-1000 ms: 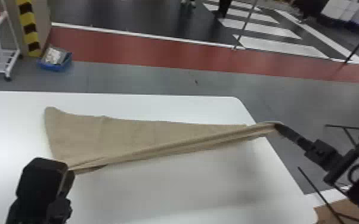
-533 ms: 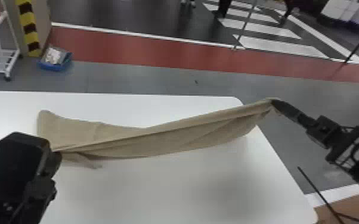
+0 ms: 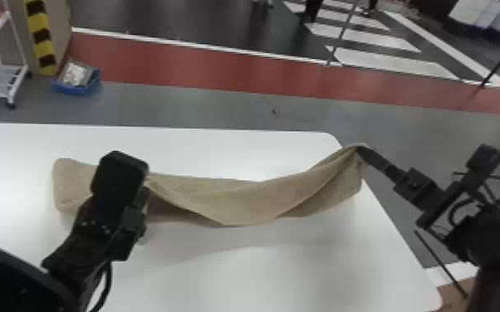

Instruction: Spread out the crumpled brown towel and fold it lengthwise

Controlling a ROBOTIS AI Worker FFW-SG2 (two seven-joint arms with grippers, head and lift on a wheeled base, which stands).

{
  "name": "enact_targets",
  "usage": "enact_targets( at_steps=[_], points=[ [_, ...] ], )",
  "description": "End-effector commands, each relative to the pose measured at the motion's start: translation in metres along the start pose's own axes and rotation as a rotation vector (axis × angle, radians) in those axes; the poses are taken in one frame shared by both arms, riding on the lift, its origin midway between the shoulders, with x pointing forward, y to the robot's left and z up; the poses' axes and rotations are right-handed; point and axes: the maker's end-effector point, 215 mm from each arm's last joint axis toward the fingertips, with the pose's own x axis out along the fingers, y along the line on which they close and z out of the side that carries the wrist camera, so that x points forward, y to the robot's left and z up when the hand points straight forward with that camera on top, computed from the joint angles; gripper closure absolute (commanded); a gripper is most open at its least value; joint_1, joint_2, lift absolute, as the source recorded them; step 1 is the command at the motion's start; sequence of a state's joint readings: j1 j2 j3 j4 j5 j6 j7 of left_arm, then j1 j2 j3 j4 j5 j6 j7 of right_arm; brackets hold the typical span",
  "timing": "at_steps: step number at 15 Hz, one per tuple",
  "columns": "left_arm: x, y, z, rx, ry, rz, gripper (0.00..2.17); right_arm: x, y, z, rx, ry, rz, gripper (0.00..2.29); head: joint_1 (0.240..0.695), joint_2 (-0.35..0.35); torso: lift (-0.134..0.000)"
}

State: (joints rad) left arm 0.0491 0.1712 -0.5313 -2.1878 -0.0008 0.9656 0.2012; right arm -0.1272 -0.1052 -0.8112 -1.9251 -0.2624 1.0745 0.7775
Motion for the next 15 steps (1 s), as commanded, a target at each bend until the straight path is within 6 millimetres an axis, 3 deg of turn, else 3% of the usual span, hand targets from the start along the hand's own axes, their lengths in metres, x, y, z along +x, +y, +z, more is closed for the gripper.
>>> enact_targets(
  at_steps=[1, 3, 4, 6, 7, 9, 10, 14, 15],
  points=[
    [0.042, -0.030, 0.017, 0.028, -0.060, -0.032, 1.60, -0.002, -0.010, -0.030, 0.043, 0.029, -0.016, 1.45, 0.695, -0.350, -0.125],
    [0.060, -0.047, 0.022, 0.033, -0.082, -0.042, 1.57, -0.011, -0.024, -0.043, 0.079, 0.035, -0.041, 1.45, 0.695, -0.350, -0.125],
    [0.070, -0.051, 0.014, 0.049, -0.075, -0.038, 1.33, -0.017, -0.033, -0.048, 0.089, 0.035, -0.055, 1.45, 0.695, -0.350, -0.125],
    [0.080, -0.055, 0.010, 0.097, -0.065, -0.031, 0.03, -0.024, -0.048, -0.056, 0.102, 0.044, -0.090, 1.45, 0.695, -0.350, -0.125],
    [0.077, -0.057, -0.011, 0.104, -0.022, -0.037, 0.00, -0.028, -0.058, -0.057, 0.115, 0.043, -0.107, 1.45, 0.695, -0.350, -0.125],
    [0.059, -0.058, -0.025, 0.108, -0.017, -0.078, 0.00, -0.027, -0.062, -0.058, 0.122, 0.045, -0.112, 1.45, 0.695, -0.350, -0.125],
    [0.048, -0.034, -0.048, 0.110, 0.024, -0.077, 0.03, -0.028, -0.063, -0.057, 0.123, 0.044, -0.113, 1.45, 0.695, -0.350, -0.125],
    [-0.006, 0.029, -0.075, 0.046, 0.009, -0.002, 0.03, -0.024, -0.061, -0.062, 0.131, 0.049, -0.110, 1.45, 0.695, -0.350, -0.125],
    [-0.013, 0.035, -0.075, 0.007, -0.014, -0.007, 0.03, -0.024, -0.060, -0.064, 0.135, 0.049, -0.109, 1.45, 0.695, -0.350, -0.125]
  ],
)
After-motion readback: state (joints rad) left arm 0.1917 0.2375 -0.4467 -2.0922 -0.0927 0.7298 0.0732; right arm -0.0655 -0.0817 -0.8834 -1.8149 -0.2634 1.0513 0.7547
